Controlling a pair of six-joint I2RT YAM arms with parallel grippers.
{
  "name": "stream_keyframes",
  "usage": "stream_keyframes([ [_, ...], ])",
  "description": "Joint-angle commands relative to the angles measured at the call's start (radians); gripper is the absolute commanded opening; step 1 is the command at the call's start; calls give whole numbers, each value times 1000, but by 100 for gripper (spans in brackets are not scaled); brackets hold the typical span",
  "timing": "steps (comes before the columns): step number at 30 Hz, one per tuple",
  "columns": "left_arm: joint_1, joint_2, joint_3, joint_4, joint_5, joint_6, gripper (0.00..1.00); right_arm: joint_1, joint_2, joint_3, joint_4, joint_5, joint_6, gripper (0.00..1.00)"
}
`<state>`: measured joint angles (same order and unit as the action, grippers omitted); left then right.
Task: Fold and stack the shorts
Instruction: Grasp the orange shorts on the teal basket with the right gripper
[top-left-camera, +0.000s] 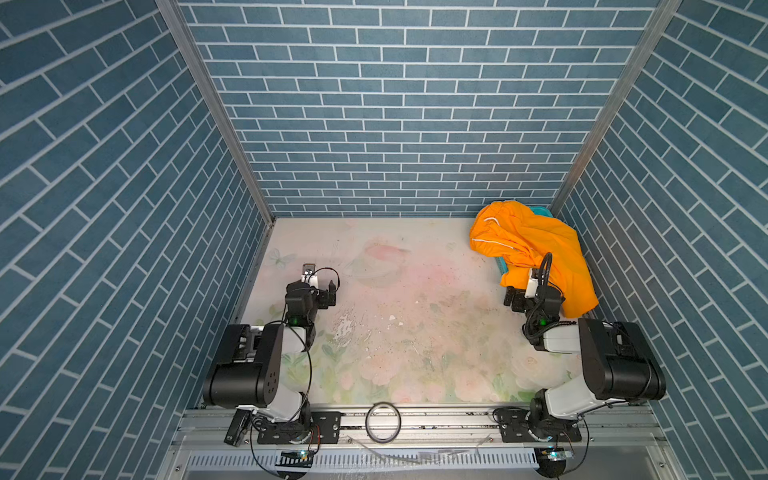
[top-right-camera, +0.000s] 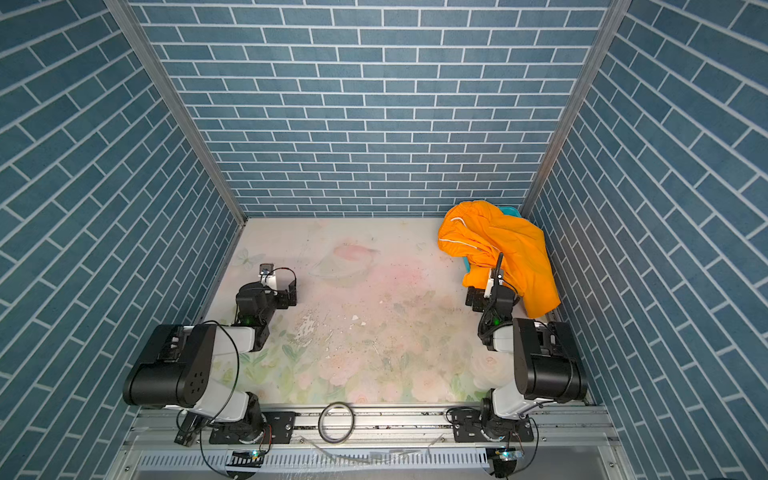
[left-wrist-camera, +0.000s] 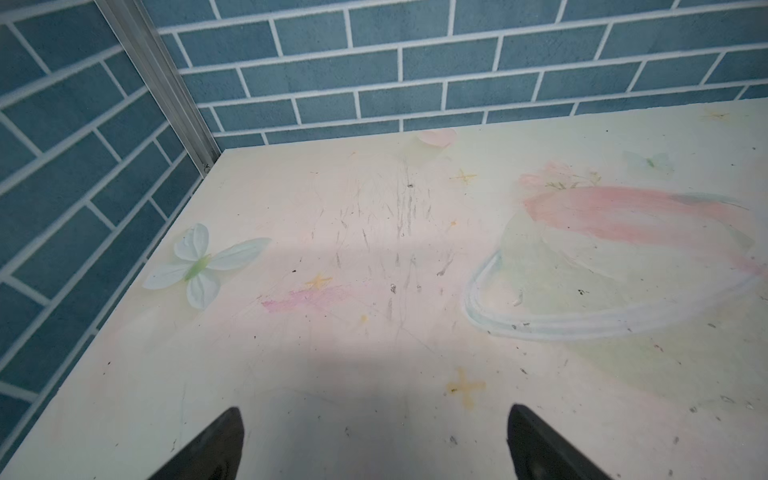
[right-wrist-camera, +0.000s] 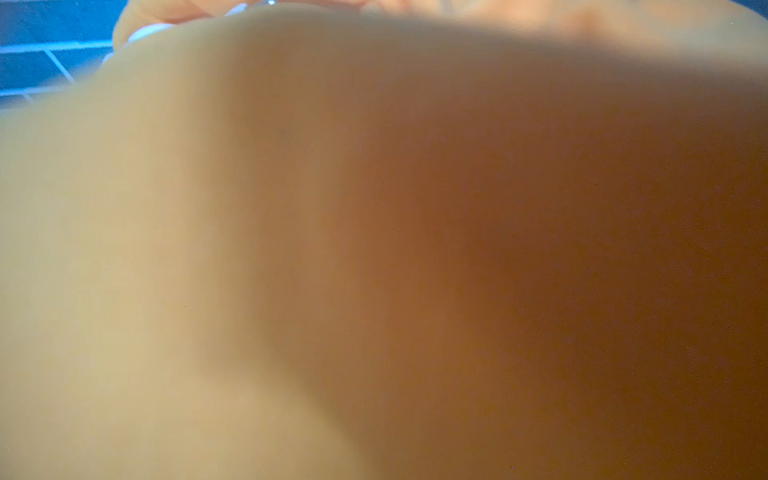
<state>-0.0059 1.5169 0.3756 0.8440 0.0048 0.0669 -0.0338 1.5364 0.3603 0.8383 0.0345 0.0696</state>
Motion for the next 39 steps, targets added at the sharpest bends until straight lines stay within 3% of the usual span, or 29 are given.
stream_keyframes([
  [1, 3, 9, 13, 13, 8, -3, 100, -3, 5, 31, 32, -27, -37, 99],
  [30, 1, 11, 15, 10, 3, -1, 100, -3, 0, 32, 24, -32, -39, 98],
  [35, -5, -32, 52, -87, -27, -5, 100, -2, -145, -19, -15, -22, -33, 91],
  [39, -27, -136, 54, -189, -82, -11, 100, 2, -346, -17, -218, -44, 44, 82],
])
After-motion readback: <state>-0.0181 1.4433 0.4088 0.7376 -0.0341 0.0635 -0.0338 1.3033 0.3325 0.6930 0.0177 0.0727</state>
